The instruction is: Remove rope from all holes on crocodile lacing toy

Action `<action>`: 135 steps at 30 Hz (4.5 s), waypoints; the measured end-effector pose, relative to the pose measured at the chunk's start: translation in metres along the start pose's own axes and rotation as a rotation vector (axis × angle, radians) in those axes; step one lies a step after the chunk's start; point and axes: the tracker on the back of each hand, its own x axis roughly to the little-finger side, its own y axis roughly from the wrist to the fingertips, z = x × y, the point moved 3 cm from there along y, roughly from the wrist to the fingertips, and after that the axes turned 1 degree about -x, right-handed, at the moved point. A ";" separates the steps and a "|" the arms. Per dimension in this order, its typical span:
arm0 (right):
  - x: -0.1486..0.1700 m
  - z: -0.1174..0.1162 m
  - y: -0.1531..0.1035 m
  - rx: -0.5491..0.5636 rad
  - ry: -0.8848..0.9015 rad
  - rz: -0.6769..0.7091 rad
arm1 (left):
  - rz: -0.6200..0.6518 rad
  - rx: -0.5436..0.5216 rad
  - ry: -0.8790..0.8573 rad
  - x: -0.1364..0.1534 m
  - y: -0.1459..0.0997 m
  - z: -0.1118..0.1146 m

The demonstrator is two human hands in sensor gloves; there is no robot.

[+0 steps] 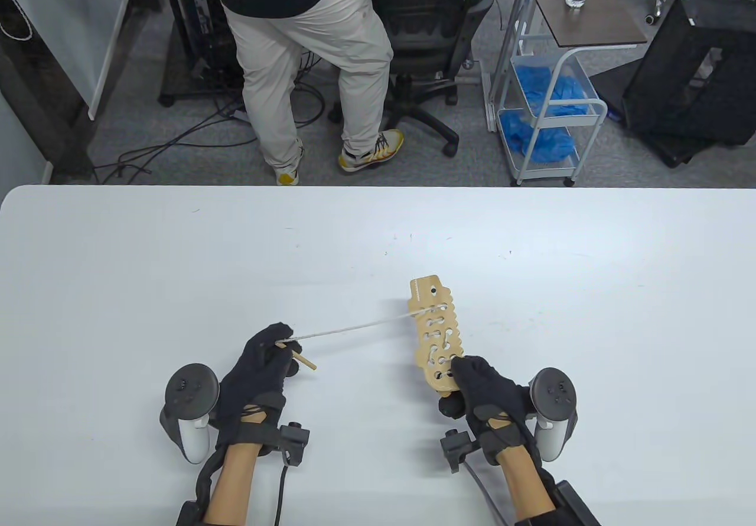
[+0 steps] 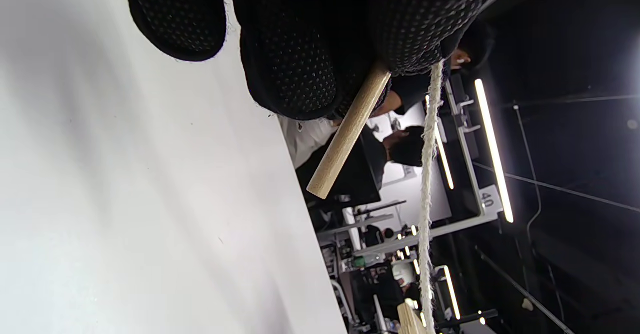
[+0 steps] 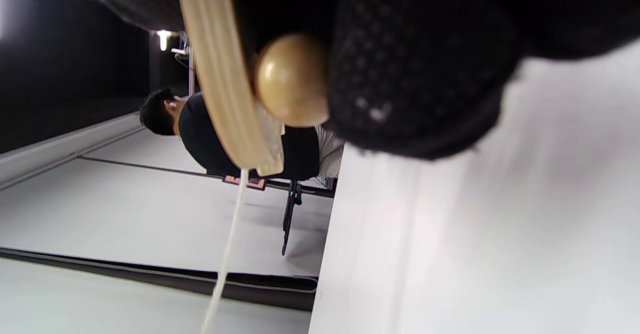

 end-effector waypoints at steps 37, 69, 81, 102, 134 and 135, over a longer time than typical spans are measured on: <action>-0.026 -0.059 -0.014 -0.275 -0.322 0.269 | 0.250 -0.001 0.134 -0.044 -0.018 0.026; -0.019 -0.070 -0.014 -0.357 -0.197 0.250 | 0.356 0.049 0.236 -0.056 -0.023 0.037; -0.006 -0.064 -0.011 -0.358 0.168 0.140 | 0.236 -0.092 0.118 -0.041 -0.020 0.016; -0.022 -0.083 -0.021 -0.512 0.300 0.187 | 0.221 0.315 0.003 -0.029 -0.011 0.057; -0.016 -0.049 -0.009 -0.298 0.172 0.179 | 0.204 0.173 0.022 -0.035 -0.015 0.042; -0.016 -0.046 -0.009 -0.281 0.180 0.175 | 0.203 0.146 0.017 -0.035 -0.015 0.039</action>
